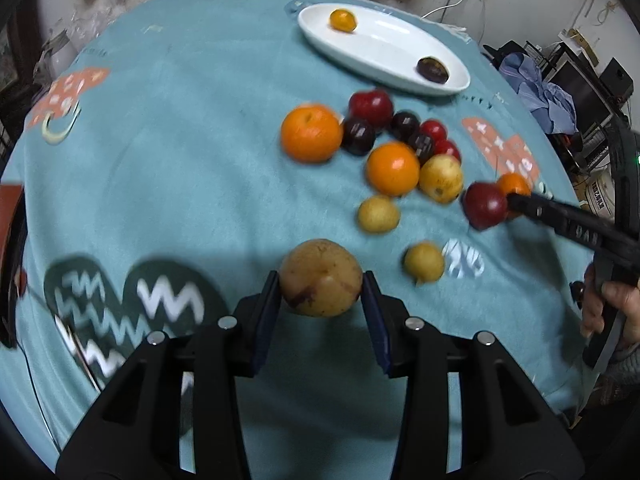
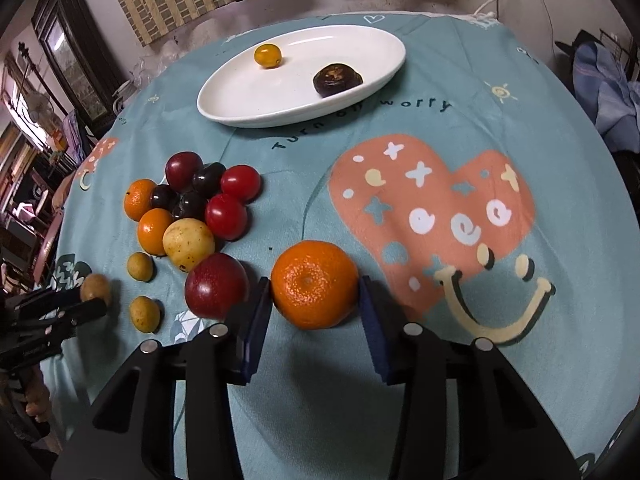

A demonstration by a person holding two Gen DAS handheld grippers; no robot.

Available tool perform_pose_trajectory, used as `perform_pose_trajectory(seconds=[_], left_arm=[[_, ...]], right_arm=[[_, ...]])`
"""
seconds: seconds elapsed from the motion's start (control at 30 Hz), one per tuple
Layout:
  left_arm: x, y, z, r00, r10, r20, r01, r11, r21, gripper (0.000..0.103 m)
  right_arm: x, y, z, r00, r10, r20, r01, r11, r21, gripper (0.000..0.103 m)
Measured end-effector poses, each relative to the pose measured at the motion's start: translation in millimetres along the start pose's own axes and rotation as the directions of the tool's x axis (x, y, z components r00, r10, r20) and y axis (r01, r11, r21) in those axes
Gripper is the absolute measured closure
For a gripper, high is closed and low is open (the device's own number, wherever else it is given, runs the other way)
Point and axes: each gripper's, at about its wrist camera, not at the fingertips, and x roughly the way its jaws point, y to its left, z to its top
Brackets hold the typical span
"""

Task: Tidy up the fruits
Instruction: 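Place the pale fruit and the large orange on the plate, opening both tools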

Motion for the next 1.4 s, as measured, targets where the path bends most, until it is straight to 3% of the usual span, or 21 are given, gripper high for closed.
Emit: perform_pose_trajectory(seconds=[0.17,0.33,0.53,0.67,0.87,0.93,1.03,1.13,1.23,1.27,1.33,1.4], left_arm=[[-4.3,-20.0,56.0,0.997,-0.021,0.069,0.017,0.998,0.066,0.061],[2.9,-38.3,118.7,0.992,-0.042,0.120,0.026,0.991,0.128,0.061],[32.7,-57.0,180.1,0.988,-0.039,0.147,0.013,0.985,0.173,0.061],[60.5,-62.8,202.4,0.990,-0.040,0.134,0.016,0.985,0.172,0.061],[96.0,-58.4,214.3,0.994,-0.029,0.105,0.014,0.990,0.144,0.060],[100.9,-55.1,215.3,0.994,-0.032,0.106,0.019,0.992,0.122,0.052],[99.4,-50.8,216.4,0.992,-0.029,0.120,0.017,0.994,0.104,0.051],[87.0,-47.8,215.6,0.990,-0.021,0.141,0.008,0.995,0.097,0.050],[60.9,-39.7,208.3,0.983,0.004,0.182,-0.018,0.997,0.077,0.037],[50.5,-36.1,203.5,0.981,0.013,0.196,-0.027,0.997,0.069,0.037],[32.5,-25.5,189.2,0.979,0.022,0.200,-0.032,0.998,0.047,0.037],[19.8,-15.7,170.4,0.981,0.036,0.189,-0.042,0.999,0.026,0.037]], right_arm=[[-23.0,-6.7,20.3,0.997,0.000,0.075,-0.001,1.000,0.008,0.059],[-33.8,-17.1,72.9,0.986,-0.004,0.169,0.002,1.000,0.011,0.059],[-5.1,-22.5,142.4,0.975,0.004,0.222,-0.003,1.000,-0.003,0.059],[27.0,-25.7,177.8,0.976,0.014,0.219,-0.015,1.000,0.002,0.059],[73.0,-31.1,202.3,0.984,0.014,0.180,-0.018,1.000,0.022,0.059],[83.5,-32.1,206.5,0.987,0.014,0.159,-0.020,0.999,0.031,0.058],[86.7,-33.0,209.6,0.988,0.005,0.154,-0.012,0.999,0.045,0.058],[63.1,-26.9,213.0,0.974,0.000,0.225,-0.006,1.000,0.025,0.058],[18.4,-19.8,206.6,0.950,0.027,0.310,-0.032,0.999,0.010,0.057],[7.2,-18.1,202.4,0.945,0.031,0.326,-0.036,0.999,0.008,0.054],[-21.0,-11.3,181.5,0.929,0.030,0.370,-0.034,0.999,0.006,0.038],[-38.3,-3.2,156.6,0.922,0.027,0.386,-0.024,1.000,-0.014,0.036]])
